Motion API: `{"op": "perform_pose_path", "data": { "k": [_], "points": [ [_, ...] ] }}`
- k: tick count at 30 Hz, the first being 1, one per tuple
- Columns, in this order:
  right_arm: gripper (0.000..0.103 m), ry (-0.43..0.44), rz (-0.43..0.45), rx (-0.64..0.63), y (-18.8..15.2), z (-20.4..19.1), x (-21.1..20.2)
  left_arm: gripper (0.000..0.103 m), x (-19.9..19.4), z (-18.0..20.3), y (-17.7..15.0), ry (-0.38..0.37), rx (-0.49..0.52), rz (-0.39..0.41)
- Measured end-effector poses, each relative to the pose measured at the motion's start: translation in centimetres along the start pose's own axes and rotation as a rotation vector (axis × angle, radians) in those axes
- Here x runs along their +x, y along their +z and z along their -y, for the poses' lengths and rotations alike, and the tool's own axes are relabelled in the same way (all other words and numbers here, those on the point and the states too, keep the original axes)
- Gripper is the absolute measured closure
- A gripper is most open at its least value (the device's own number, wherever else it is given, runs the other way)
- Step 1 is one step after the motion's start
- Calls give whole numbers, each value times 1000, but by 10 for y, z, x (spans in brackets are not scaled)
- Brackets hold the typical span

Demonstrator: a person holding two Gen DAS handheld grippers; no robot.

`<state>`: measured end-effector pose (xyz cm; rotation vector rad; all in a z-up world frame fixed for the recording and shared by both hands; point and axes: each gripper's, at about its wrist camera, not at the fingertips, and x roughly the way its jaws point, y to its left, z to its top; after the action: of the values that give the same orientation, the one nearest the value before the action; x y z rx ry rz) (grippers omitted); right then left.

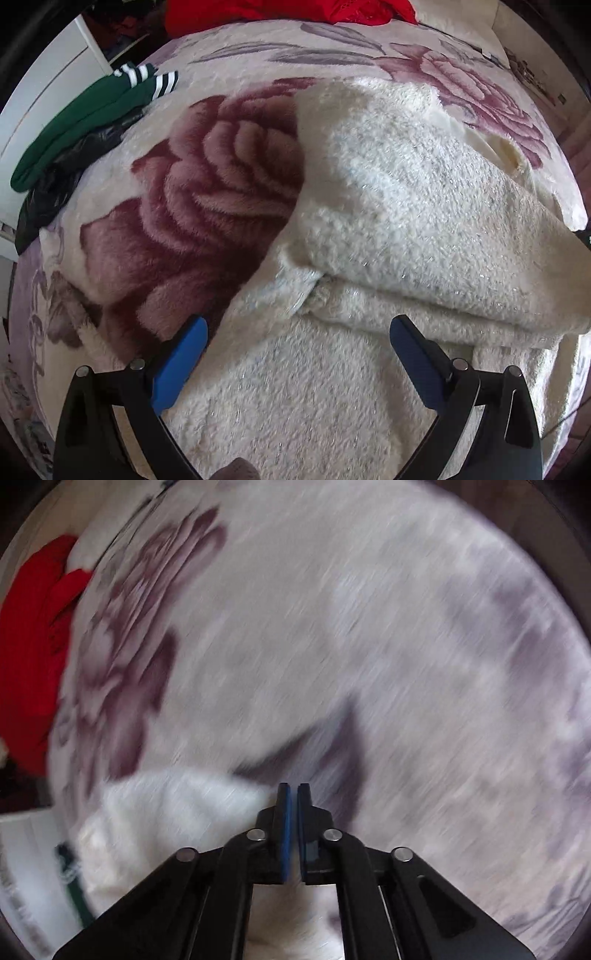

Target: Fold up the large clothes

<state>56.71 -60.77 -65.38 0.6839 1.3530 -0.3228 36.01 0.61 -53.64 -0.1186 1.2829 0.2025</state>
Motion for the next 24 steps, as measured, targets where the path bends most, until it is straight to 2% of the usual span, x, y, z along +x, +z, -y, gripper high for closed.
{"op": "perform_pose_path", "data": {
  "k": [2, 3, 5, 6, 7, 8, 9, 10, 12, 15, 17, 20, 22, 24],
  "points": [
    [103, 131, -166, 50, 4, 12, 14, 2, -2, -3, -4, -11, -12, -7],
    [103, 181, -222, 68, -3, 14, 16, 2, -4, -4, -6, -15, -16, -9],
    [102, 211, -223, 5, -15, 2, 5, 2, -8, -5, -7, -11, -22, -20],
    [98, 179, -202, -64, -24, -7, -10, 2, -10, -4, -4, -15, -24, -29],
    [80, 131, -180, -116, -29, -13, -22, 2, -13, -2, 2, -29, -25, -38],
    [66, 91, -153, -169, -34, -24, -34, 2, -17, 4, 14, -44, -22, -45],
    [49, 83, -135, -207, -38, -32, -43, 2, -20, 9, 25, -58, -15, -43],
    [46, 72, -132, -237, -37, -47, -46, 2, -25, 21, 47, -86, 2, -28],
    [46, 57, -151, -294, -44, -77, -53, 2, -23, 38, 84, -126, 30, -26],
    [46, 126, -224, -321, -48, -134, -38, 2, 2, 67, 147, -149, 60, -58],
    [46, 137, -258, -352, -55, -170, -19, 2, 38, 91, 187, -115, 97, -89],
    [46, 83, -288, -400, -59, -208, 19, 3, 90, 121, 215, -10, 218, -149],
    [46, 17, -309, -417, -67, -228, 47, 15, 120, 138, 214, 74, 326, -194],
    [47, -42, -360, -423, -74, -241, 73, 71, 125, 146, 206, 92, 395, -169]
  ]
}}
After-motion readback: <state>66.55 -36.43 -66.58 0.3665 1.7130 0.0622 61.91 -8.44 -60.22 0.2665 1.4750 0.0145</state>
